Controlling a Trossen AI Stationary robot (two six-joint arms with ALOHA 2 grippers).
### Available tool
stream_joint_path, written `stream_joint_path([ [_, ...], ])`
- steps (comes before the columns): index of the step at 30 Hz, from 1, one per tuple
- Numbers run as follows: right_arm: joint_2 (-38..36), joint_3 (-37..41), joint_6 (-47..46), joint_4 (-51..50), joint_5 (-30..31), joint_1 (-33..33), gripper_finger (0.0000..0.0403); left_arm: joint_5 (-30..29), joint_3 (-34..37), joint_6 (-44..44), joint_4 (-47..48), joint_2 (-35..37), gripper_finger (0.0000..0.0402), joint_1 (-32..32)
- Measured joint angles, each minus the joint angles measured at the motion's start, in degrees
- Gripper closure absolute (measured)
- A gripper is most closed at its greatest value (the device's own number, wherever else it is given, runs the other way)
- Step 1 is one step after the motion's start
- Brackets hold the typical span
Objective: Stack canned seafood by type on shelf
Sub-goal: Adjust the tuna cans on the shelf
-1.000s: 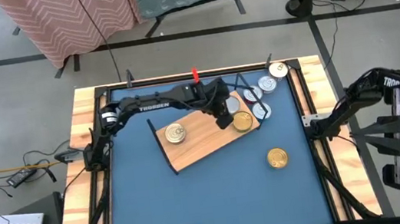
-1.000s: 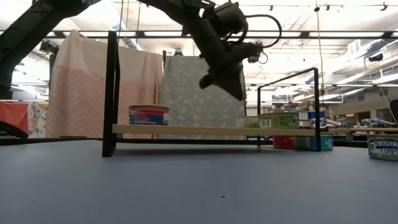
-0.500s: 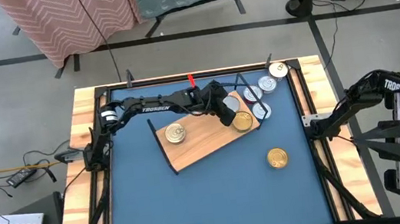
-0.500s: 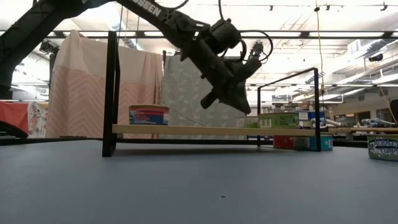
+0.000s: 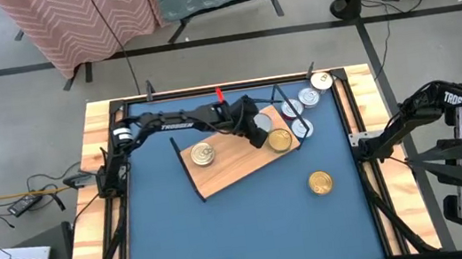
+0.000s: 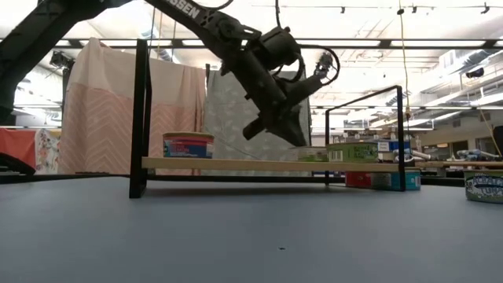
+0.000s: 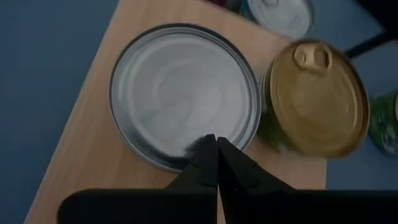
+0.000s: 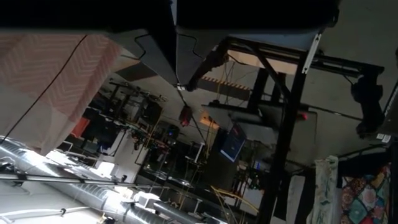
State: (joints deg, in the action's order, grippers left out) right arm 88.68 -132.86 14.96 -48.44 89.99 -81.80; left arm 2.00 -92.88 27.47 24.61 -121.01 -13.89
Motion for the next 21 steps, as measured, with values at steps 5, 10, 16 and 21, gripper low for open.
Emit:
stream_joint_path([
  [5,0.0,0.0,1.2,0.4,0.0,0.0,0.0398,2.1,0.0,-0.2,6.8,0.8,0.0399,0.4],
  [10,0.0,0.0,3.6,2.4,0.0,0.0,0.0398,2.2,0.2,-2.2,13.7,3.4,0.0399,0.9],
  [16,0.0,0.0,5.7,3.4,0.0,0.0,0.0398,0.2,0.5,-3.6,21.5,6.3,0.0399,0.9],
  [21,0.0,0.0,5.8,3.4,0.0,-0.4,0.0398,-0.7,0.5,-6.1,26.4,7.3,0.0399,1.0],
])
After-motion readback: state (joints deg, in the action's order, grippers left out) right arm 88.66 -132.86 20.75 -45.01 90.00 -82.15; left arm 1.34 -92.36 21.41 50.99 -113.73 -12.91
